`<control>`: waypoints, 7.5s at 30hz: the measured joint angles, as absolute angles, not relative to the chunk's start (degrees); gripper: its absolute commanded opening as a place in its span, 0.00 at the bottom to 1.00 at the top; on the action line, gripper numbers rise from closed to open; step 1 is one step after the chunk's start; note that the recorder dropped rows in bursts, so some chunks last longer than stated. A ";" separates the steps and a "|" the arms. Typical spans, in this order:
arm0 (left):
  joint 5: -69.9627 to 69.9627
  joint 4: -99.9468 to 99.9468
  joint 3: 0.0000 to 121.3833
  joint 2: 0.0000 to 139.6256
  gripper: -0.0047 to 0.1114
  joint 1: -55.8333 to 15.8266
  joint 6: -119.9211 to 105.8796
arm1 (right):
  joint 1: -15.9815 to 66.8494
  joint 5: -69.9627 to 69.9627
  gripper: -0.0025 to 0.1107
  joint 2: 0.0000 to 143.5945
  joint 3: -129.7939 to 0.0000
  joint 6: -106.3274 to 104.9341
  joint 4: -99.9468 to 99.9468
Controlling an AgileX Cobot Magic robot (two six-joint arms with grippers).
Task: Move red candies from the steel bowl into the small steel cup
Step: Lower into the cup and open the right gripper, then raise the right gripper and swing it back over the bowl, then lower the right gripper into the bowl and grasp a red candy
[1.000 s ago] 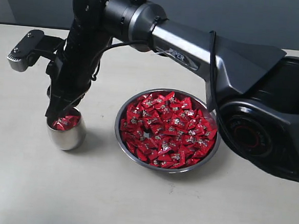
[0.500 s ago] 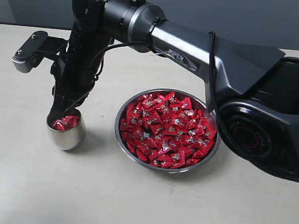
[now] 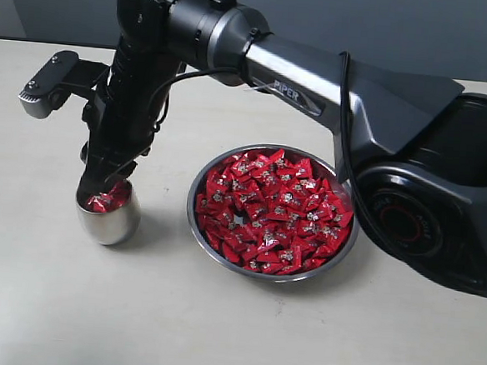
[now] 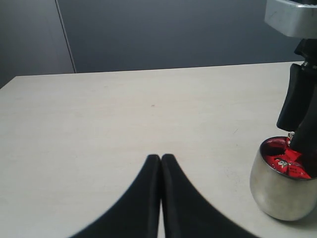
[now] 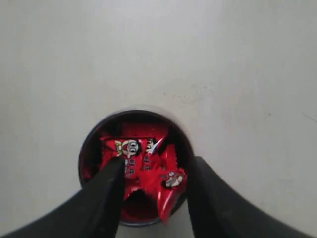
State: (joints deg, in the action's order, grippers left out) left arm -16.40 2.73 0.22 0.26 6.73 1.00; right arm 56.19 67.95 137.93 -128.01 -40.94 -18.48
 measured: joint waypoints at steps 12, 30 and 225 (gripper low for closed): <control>-16.40 2.73 0.22 0.26 0.04 6.73 1.00 | 56.19 68.17 0.38 136.74 -128.01 -40.48 -18.60; -16.40 2.73 0.22 0.26 0.04 6.73 1.00 | 56.19 67.53 0.38 135.81 -128.01 -33.26 -10.19; -16.40 2.73 0.22 0.26 0.04 6.73 1.00 | 36.02 33.20 0.01 122.16 -78.72 -28.33 -17.71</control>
State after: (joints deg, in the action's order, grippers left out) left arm -16.40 2.73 0.22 0.26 6.73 1.00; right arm 36.02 33.20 122.16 -78.72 -28.33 -17.71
